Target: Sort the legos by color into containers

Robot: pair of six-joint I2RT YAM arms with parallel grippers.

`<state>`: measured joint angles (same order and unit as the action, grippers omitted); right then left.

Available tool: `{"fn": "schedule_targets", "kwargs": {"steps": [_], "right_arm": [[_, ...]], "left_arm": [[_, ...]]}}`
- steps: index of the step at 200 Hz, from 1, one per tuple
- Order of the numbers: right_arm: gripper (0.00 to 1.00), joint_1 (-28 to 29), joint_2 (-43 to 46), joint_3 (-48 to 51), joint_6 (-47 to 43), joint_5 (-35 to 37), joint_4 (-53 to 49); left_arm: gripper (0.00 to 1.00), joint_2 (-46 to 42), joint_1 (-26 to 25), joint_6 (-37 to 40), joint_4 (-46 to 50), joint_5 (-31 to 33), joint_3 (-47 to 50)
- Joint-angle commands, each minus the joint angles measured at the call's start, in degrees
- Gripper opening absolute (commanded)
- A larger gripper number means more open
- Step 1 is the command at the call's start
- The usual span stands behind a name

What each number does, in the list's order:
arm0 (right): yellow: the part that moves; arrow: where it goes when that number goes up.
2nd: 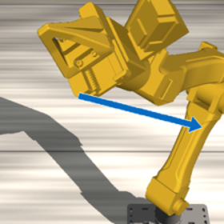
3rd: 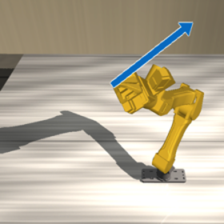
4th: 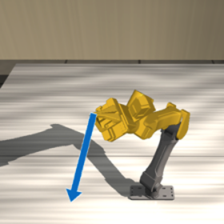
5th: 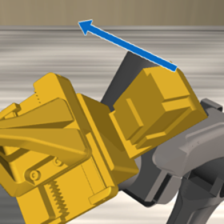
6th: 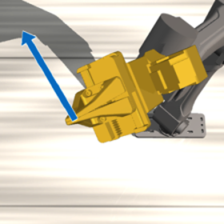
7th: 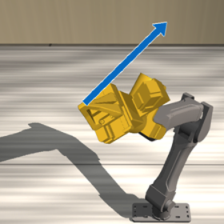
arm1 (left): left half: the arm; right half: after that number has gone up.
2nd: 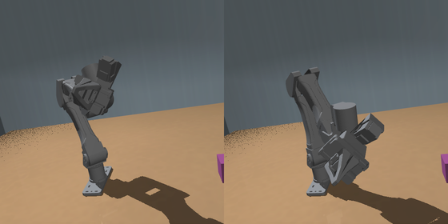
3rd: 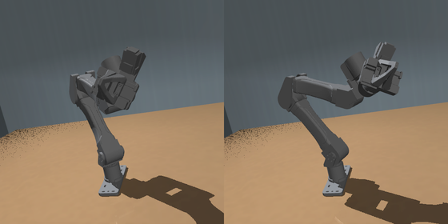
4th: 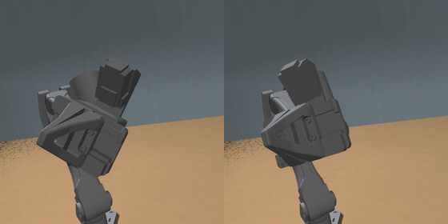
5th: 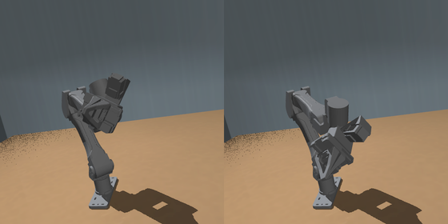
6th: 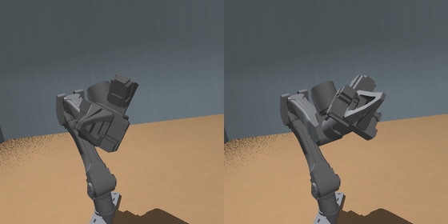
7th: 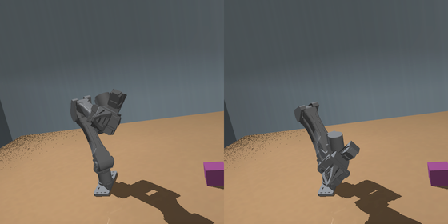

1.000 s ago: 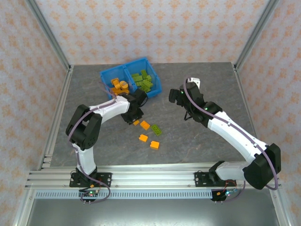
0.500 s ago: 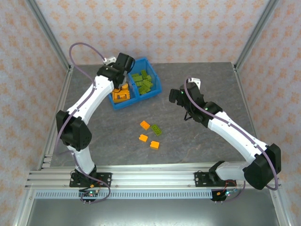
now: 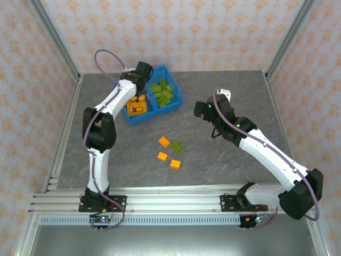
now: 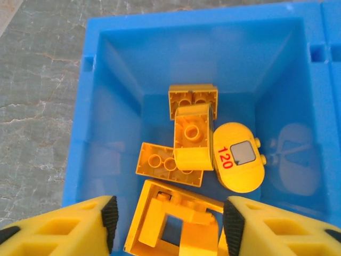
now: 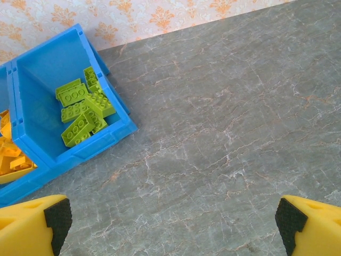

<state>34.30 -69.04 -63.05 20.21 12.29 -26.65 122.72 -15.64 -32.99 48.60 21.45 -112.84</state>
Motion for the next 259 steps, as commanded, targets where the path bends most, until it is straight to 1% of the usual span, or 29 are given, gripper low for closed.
{"fn": "schedule_targets", "kwargs": {"steps": [1, 18, 35, 39, 43, 61, 75, 91, 104, 119, 128, 138, 154, 172, 186, 210, 231, 259], "right_arm": [[0.99, -0.02, 0.49, -0.97, 0.82, 1.41, -1.47], [0.99, -0.04, 0.26, -1.29, 0.73, 1.46, -1.31], [0.99, 0.03, -0.26, -1.29, 0.93, 1.43, -0.71], [0.99, -0.02, -0.42, -1.33, 1.01, 1.29, -0.53], [0.99, -0.05, -0.69, -1.45, 1.02, 1.16, -0.44], [0.99, -0.08, -1.88, -1.73, 1.31, 0.73, -0.04], [0.99, -0.06, -2.73, -1.82, 1.55, 0.46, 0.56], [0.99, -0.02, -3.98, -1.98, 1.88, 0.36, 1.48], [0.99, -0.04, -5.16, -2.55, 2.03, 0.35, 1.99], [0.99, -0.06, -6.72, -3.59, 2.03, 0.44, 2.21], [0.99, -0.06, -7.6, -4.24, 2.04, 0.45, 2.44], [0.99, -0.04, -8.32, -4.72, 1.73, 0.03, 2.91], [0.99, -0.11, -9.66, -5.23, -0.22, -3.21, 3.63], [0.99, -0.07, -10.84, -5.53, -0.83, -5.62, 3.02], [0.99, -0.06, -10.92, -4.79, -0.87, -6.38, 2.97], [0.99, -0.03, -9.95, -3.63, -1.29, -6.23, 2.36], [0.99, -0.1, -8.8, -2.97, -1.83, -5.58, 1.48], [0.99, -0.04, -7.65, -2.27, -2.31, -4.63, 0.81]], "left_arm": [[0.6, -4.12, 0.08, 0.04, 0.41, 0.57, -2.26], [0.6, -7.43, 0.08, 0.06, 0.24, -1.5, -1.23], [0.6, -12.37, 0.04, -0.17, -0.86, -5.88, 1.77], [0.6, -12.9, 0.06, -0.3, -1.1, -7.24, 2.88], [0.59, -15.5, 0.0, -0.45, -1.47, -8.69, 4.01], [0.59, -22.13, -0.41, -0.94, -3.72, -14.83, 10.66], [0.59, -27.13, -1.25, -2.53, -4.35, -17.26, 15.8], [0.58, -32.2, -3.03, -5.06, -4.24, -18.97, 22.11], [0.58, -35.54, -5.62, -7.84, -3.87, -19.79, 27.26], [0.58, -38.17, -8.34, -12.79, -3.74, -21.56, 33.07], [0.57, -39.04, -10.08, -15.91, -4.42, -23.78, 36.6], [0.57, -39.31, -11.87, -18.96, -6.67, -27.09, 40.34], [0.59, -37.94, -15.01, -22.25, -11.58, -32.16, 44.77], [0.61, -34.09, -17.49, -24.46, -14.43, -34.93, 46.48], [0.63, -31.25, -18.6, -25.54, -16.66, -35.89, 47.32], [0.68, -26.92, -18.9, -26.07, -20.52, -37.61, 47.8], [0.71, -23.91, -18.9, -25.82, -21.05, -37.36, 47.08], [0.72, -21.04, -18.88, -25.46, -19.23, -35.52, 45.97]]}}
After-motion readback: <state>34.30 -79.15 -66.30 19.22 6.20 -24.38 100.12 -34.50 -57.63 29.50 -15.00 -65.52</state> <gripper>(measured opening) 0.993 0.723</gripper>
